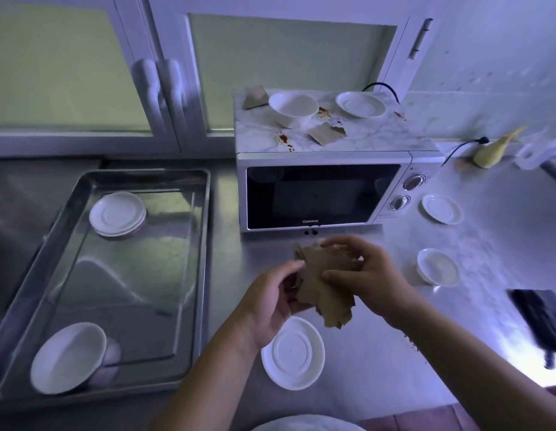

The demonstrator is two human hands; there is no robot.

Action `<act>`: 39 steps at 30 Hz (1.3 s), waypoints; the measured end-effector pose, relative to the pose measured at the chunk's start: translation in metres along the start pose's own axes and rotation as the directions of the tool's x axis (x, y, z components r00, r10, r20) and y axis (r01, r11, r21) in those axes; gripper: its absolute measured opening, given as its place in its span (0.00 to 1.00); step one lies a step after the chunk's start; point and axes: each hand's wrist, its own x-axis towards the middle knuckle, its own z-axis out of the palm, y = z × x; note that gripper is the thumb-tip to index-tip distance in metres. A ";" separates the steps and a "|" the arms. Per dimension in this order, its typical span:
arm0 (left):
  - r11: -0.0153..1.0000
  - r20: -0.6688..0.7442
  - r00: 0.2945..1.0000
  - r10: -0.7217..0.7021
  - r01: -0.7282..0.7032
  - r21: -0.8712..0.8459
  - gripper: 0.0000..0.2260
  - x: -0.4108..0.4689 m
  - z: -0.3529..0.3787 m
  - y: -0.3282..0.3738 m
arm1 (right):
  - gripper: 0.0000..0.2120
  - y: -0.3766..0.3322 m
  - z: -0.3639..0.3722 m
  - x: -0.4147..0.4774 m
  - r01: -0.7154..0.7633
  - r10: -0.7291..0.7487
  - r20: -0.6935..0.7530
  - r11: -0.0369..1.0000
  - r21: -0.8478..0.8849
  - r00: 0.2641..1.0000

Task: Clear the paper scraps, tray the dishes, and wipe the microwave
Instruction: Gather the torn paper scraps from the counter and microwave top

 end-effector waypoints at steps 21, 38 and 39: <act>0.971 -0.164 0.961 0.223 -0.204 0.126 0.17 -0.007 -0.006 0.000 | 0.12 -0.030 -0.037 0.056 0.080 -0.078 -0.102 0.997 0.010 0.992; 0.810 -0.275 0.768 0.578 -0.498 0.310 0.17 -0.007 0.021 0.010 | 0.16 -0.012 -0.078 0.234 0.291 -0.499 0.096 0.330 -0.898 0.861; 0.795 -0.278 0.753 0.596 -0.503 0.339 0.17 -0.008 0.022 0.008 | 0.11 -0.006 -0.082 0.228 0.314 -0.560 0.067 0.357 -0.880 0.826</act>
